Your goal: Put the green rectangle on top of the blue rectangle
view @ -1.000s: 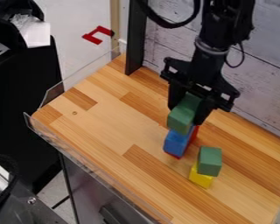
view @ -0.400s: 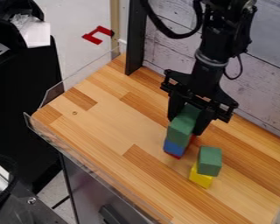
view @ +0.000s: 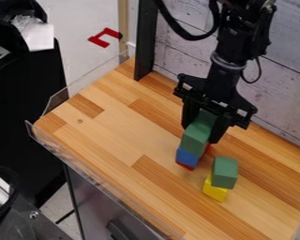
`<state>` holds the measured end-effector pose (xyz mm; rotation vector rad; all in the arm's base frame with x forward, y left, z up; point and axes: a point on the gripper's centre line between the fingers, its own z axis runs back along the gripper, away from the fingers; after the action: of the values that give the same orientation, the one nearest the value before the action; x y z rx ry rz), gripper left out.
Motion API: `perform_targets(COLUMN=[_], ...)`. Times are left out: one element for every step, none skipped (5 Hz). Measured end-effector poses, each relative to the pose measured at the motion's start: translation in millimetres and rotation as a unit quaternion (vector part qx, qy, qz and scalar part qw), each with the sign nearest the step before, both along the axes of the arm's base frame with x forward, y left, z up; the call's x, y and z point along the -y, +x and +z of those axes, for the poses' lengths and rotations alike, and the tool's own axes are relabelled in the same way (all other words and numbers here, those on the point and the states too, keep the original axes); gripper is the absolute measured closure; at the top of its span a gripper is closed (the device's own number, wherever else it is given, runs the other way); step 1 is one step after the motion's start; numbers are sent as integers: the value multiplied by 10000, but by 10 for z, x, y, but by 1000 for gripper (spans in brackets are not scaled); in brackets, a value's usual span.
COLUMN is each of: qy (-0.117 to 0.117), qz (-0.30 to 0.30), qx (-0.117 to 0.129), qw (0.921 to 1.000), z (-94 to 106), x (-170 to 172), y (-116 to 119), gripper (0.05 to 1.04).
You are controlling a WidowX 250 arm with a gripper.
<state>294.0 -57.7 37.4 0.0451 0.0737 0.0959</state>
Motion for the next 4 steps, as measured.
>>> perform_targets(qy=[12, -51, -68, -104], qz=[102, 360, 470, 600], qx=[13, -54, -80, 62], qw=[9999, 9993, 9988, 9981], z=[-6, -38, -59, 18], x=[-2, -64, -95, -114], y=[-2, -27, -46, -75], gripper=[439, 316, 93, 83])
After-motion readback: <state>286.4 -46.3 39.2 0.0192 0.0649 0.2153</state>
